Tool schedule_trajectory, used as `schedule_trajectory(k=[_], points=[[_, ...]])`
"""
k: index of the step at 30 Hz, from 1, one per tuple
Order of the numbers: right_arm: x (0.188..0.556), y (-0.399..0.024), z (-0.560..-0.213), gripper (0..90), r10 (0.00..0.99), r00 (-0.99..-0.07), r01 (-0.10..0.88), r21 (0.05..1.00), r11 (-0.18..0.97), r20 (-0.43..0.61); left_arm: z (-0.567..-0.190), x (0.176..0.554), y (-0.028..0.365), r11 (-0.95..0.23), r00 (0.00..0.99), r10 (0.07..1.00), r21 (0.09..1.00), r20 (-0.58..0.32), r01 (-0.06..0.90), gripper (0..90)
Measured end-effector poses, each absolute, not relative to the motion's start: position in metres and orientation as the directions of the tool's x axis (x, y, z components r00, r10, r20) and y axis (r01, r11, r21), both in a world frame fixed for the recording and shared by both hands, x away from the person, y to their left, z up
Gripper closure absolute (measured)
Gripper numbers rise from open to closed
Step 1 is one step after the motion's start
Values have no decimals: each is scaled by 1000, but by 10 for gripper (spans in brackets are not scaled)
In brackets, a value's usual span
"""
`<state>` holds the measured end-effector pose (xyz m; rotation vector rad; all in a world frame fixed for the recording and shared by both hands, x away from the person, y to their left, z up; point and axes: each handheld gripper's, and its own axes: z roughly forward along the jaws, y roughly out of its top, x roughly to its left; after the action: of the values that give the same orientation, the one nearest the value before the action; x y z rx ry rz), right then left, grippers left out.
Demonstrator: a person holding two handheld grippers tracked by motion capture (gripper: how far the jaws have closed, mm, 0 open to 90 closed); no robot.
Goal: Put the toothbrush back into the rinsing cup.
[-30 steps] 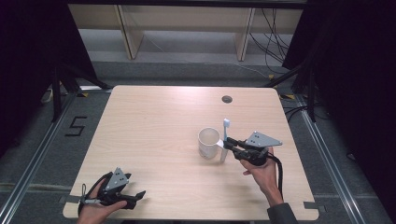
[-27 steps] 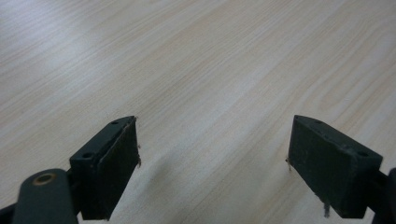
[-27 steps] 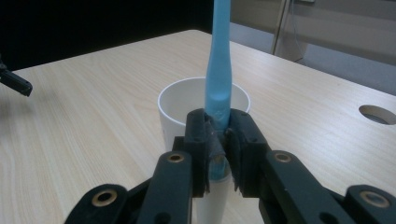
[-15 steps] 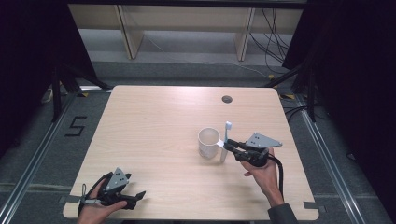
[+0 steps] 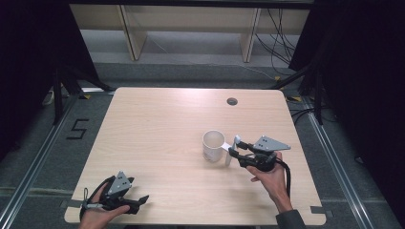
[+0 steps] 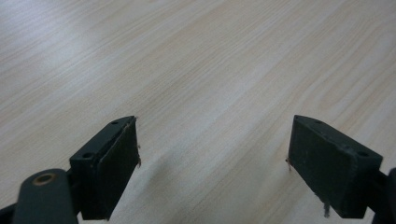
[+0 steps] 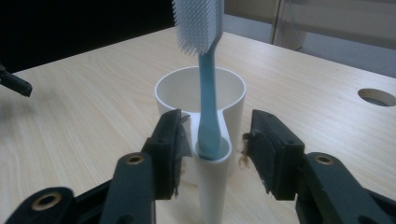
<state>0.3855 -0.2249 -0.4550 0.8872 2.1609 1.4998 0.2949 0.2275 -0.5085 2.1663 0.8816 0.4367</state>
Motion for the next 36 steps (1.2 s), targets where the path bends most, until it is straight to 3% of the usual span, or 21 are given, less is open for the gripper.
schedule_trajectory(k=[9,11,21,23,36], points=[[378,-228,-449,439,698,-708,339,918,206,105,-508,295,227,-484,704,710,748,31,455,156],[380,-230,-448,419,701,-710,309,924,225,66,-508,295,227,-483,698,716,746,33,460,156],[376,-230,-446,333,721,-683,352,917,186,116,-508,294,227,-480,698,715,748,31,458,156],[378,-232,-446,317,723,-686,320,926,200,81,-508,294,228,-484,700,713,746,34,457,156],[370,-237,-447,303,742,-666,330,922,202,76,-507,294,228,-482,699,715,748,33,457,157]])
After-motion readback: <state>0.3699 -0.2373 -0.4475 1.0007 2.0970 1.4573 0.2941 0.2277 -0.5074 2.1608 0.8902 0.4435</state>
